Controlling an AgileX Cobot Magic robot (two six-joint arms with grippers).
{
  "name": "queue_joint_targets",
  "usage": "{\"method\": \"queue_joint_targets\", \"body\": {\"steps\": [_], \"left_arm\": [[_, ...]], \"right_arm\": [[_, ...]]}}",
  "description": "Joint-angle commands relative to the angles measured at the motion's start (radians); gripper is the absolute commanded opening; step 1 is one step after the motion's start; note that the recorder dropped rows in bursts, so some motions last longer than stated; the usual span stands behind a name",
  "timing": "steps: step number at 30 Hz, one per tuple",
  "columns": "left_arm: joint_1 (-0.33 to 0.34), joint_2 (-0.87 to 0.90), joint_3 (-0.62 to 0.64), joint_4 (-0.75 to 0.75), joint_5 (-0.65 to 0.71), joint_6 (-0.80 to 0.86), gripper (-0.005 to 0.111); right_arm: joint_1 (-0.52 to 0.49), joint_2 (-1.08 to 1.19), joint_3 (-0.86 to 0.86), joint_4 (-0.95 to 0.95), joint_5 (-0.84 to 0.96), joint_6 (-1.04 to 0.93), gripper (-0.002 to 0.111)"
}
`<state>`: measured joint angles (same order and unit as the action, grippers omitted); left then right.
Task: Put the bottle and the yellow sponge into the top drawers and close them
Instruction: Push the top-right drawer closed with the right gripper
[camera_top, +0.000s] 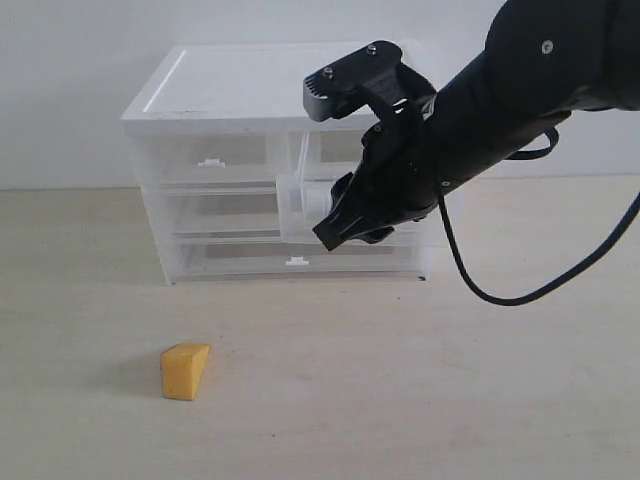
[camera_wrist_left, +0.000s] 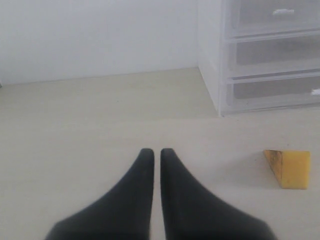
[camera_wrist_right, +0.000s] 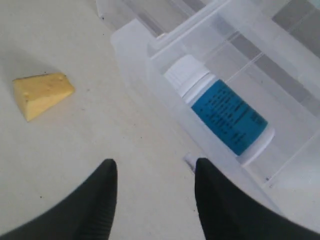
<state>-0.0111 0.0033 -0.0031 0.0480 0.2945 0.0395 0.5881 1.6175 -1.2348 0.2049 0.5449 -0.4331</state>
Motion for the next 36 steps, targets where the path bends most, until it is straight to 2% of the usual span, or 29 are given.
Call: {"method": "queue_joint_targets", "body": {"steps": [1,12,15,19,21,24,25,30,34,36], "left_arm": [[0.002,-0.003,0.003,-0.005,0.002,-0.007,0.004],[0.002,-0.003,0.003,-0.005,0.002,-0.007,0.004],[0.002,-0.003,0.003,-0.005,0.002,-0.007,0.004],[0.002,-0.003,0.003,-0.005,0.002,-0.007,0.004],[0.002,-0.003,0.003,-0.005,0.002,-0.007,0.004],[0.002,-0.003,0.003,-0.005,0.002,-0.007,0.004],[0.002,-0.003,0.003,-0.005,0.002,-0.007,0.004],[0.002,-0.003,0.003,-0.005,0.002,-0.007,0.004],[0.002,-0.003,0.003,-0.005,0.002,-0.007,0.004],[0.002,-0.003,0.003,-0.005,0.002,-0.007,0.004]], "right_arm": [[-0.001,0.0,0.0,-0.032,-0.117,0.005,0.044],[-0.001,-0.003,-0.002,-0.058,-0.191,0.005,0.044],[-0.001,-0.018,-0.031,-0.058,-0.093,0.013,0.044],[-0.001,-0.04,-0.127,-0.068,0.188,0.013,0.043],[-0.001,-0.037,-0.179,-0.085,0.345,0.021,0.032],[-0.001,-0.03,-0.212,-0.087,0.425,0.042,0.005],[-0.001,-0.024,-0.212,-0.087,0.425,0.049,0.0],[-0.003,0.044,-0.212,-0.097,0.393,0.065,0.0],[-0.015,0.115,-0.212,-0.167,0.204,0.136,0.0],[-0.033,0.127,-0.213,-0.17,0.169,0.136,0.0]]}}
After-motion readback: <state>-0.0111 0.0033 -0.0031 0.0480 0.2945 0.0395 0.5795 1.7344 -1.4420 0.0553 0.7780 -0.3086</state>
